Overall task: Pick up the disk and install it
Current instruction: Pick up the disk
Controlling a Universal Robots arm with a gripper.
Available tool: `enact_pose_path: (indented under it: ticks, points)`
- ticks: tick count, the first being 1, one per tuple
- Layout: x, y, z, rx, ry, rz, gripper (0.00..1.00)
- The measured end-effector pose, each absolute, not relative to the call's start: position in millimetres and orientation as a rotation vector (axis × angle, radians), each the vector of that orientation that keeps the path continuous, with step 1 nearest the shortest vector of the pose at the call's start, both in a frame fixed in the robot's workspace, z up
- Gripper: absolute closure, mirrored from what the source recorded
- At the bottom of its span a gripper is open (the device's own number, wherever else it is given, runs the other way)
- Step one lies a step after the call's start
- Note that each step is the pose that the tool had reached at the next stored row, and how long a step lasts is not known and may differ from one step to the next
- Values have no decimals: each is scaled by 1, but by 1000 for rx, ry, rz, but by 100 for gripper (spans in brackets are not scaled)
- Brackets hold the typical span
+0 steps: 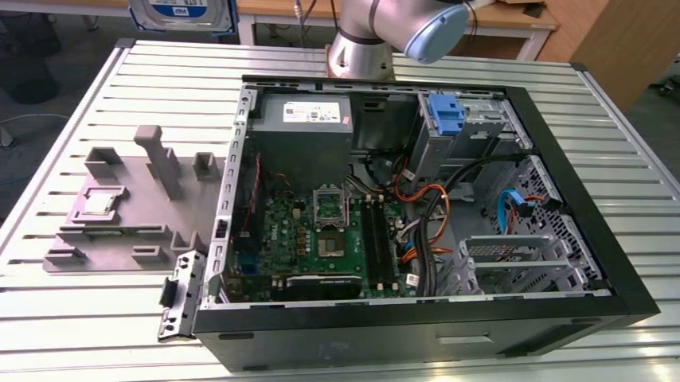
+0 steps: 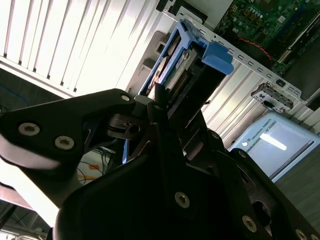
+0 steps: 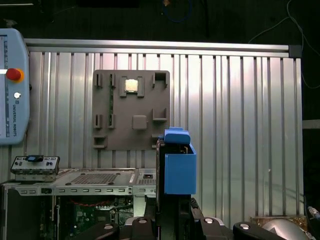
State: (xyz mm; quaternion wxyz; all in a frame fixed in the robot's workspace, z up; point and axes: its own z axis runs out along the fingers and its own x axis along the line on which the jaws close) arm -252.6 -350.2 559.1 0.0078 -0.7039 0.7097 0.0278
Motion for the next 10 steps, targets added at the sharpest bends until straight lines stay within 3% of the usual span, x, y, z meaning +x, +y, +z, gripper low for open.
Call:
enact_pose_path:
  ticks: [10]
  points:
    - [-252, -350, 559, -2201, 2218, 87, 65]
